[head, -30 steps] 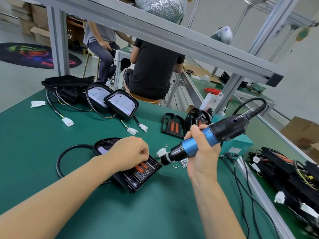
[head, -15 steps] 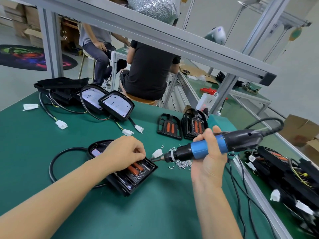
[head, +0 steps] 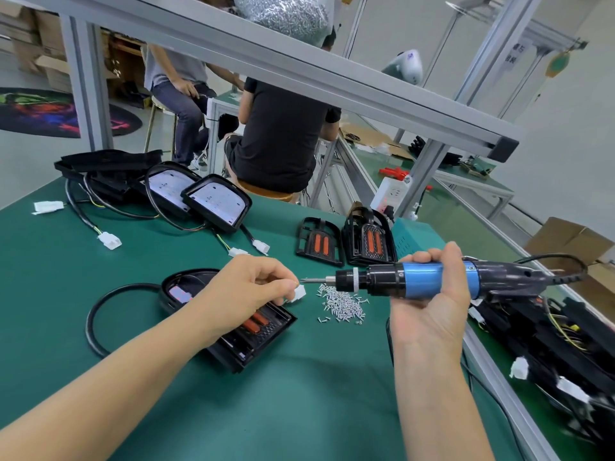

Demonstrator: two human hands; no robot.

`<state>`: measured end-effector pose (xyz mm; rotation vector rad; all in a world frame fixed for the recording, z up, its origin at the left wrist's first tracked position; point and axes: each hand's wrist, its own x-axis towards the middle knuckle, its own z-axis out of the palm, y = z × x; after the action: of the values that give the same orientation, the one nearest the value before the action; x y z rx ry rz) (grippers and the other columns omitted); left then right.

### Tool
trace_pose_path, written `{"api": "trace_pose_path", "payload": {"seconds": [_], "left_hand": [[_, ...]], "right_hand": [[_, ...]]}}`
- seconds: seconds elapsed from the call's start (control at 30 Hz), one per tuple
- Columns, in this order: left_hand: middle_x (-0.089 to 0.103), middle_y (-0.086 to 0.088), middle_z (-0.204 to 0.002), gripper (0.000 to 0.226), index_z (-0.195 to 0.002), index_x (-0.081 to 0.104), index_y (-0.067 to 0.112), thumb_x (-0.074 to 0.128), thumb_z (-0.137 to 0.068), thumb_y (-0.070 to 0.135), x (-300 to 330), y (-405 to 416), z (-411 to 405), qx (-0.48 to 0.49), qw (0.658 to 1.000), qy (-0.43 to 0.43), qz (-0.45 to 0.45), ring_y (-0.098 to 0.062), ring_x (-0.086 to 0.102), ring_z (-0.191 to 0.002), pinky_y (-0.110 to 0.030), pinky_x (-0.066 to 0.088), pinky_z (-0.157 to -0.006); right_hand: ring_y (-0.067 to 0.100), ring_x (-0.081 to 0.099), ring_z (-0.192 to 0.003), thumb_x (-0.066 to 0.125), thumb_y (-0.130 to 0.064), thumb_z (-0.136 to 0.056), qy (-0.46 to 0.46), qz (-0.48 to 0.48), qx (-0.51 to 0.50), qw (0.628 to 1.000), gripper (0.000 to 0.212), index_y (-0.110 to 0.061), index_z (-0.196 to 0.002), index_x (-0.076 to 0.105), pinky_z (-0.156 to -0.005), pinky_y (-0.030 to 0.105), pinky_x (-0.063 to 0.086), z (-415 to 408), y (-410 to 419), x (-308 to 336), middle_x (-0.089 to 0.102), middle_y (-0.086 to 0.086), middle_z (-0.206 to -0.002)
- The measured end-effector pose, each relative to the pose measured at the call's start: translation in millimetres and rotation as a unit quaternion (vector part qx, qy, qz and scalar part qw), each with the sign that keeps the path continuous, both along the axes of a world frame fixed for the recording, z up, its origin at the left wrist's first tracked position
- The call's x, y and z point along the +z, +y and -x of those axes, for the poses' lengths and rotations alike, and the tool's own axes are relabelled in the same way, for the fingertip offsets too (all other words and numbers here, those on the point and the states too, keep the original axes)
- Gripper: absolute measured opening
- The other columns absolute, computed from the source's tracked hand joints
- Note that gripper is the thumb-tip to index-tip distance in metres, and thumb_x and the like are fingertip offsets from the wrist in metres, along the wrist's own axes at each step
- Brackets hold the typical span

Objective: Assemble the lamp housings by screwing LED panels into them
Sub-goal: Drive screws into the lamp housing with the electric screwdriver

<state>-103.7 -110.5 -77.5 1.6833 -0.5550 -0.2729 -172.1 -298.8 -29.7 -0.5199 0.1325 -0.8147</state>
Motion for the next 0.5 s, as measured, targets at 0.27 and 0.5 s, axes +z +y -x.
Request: {"api": "trace_pose_path", "payload": {"seconds": [0.27, 0.5], "left_hand": [[0.073, -0.001, -0.074, 0.014, -0.078, 0.071, 0.013, 0.064, -0.087, 0.006, 2.2, 6.9, 4.7, 0.011, 0.999, 0.017, 0.029, -0.006, 0.059, -0.062, -0.01, 0.047, -0.065], [0.073, -0.005, -0.078, 0.019, -0.077, 0.074, 0.021, 0.066, -0.085, 0.006, 2.7, 13.9, 5.1, -0.012, 0.999, 0.015, 0.037, -0.006, 0.059, -0.064, -0.016, 0.048, -0.069]], "right_hand": [[0.008, 0.057, -0.056, 0.076, -0.017, -0.061, 0.001, 0.002, 0.028, 1.0, 0.039, -0.019, -0.092, 0.053, -0.066, 0.023, 0.053, -0.1, 7.1, 1.8, 0.059, -0.006, -0.066], [0.008, 0.057, -0.057, 0.076, -0.016, -0.061, 0.0, 0.001, 0.041, 0.999, 0.036, -0.019, -0.089, 0.054, -0.068, 0.024, 0.053, -0.9, 9.8, 3.2, 0.059, -0.006, -0.066]]}}
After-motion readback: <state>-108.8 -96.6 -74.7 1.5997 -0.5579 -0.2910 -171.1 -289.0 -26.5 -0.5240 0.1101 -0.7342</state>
